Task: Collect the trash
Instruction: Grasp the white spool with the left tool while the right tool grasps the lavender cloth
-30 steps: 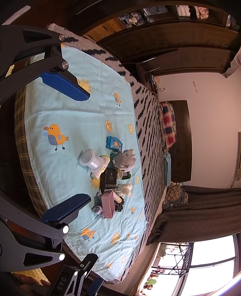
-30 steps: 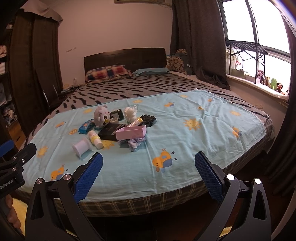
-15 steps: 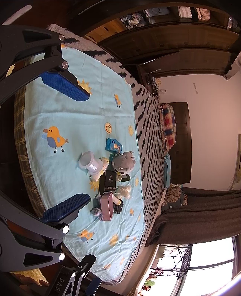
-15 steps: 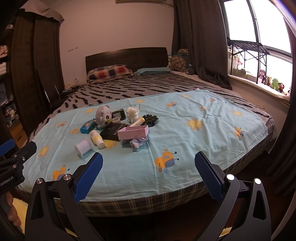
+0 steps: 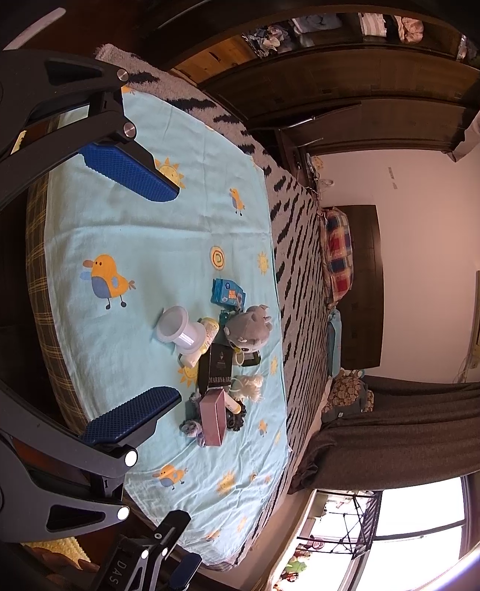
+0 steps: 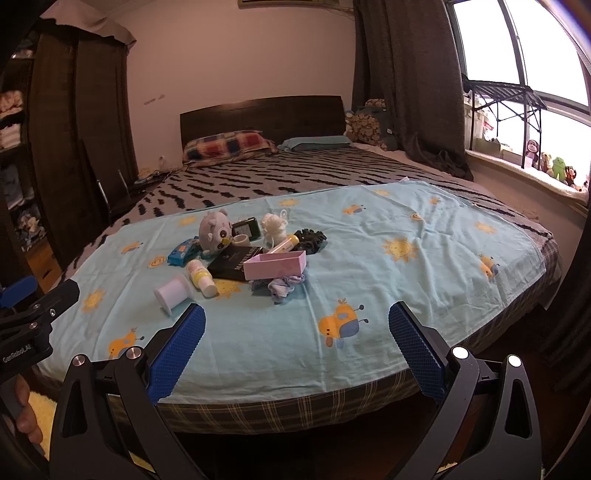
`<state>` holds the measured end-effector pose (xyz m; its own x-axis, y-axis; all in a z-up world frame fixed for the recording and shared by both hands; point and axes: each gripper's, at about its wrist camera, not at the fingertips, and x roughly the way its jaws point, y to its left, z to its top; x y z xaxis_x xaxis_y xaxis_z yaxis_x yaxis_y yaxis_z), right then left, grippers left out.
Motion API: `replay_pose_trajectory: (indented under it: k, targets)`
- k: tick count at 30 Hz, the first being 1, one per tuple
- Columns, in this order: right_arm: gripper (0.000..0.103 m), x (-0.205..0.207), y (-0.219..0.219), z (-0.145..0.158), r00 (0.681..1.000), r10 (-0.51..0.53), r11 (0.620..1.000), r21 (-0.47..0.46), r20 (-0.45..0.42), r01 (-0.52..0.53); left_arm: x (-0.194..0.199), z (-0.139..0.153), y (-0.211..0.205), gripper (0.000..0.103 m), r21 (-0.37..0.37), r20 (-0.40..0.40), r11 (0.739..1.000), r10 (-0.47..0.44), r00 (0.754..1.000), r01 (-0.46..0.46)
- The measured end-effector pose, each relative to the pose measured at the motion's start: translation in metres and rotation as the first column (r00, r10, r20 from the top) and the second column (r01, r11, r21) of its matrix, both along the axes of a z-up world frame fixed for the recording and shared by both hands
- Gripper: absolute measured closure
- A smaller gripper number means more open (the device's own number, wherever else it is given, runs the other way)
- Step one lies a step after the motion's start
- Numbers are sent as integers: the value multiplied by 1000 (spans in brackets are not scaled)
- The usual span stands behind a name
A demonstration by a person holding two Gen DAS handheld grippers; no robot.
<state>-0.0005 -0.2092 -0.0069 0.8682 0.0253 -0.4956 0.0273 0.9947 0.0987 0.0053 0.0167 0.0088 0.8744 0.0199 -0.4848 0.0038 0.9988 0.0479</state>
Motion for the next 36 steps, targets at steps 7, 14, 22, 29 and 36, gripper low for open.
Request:
replay_pose_trajectory:
  k: [7, 14, 22, 29, 36]
  targets:
    - [3, 20, -4, -15, 999, 25, 998, 59, -25, -23, 21, -15, 5, 8, 29, -36, 1000, -5, 999, 6]
    - [3, 64, -4, -39, 997, 18, 999, 30, -74, -16, 54, -37, 9, 8, 36, -127, 999, -31, 991, 36]
    - [4, 118, -2, -76, 975, 31, 999, 48, -219, -21, 102, -66, 9, 8, -23, -204, 997, -72, 976, 68]
    - [8, 146, 5, -93, 972, 76, 995, 83, -223, -59, 135, -91, -11, 10, 2, -265, 988, -150, 953, 156]
    - [34, 164, 7, -93, 973, 104, 993, 84, -208, -89, 156, -103, -14, 24, -29, -283, 980, -195, 939, 194]
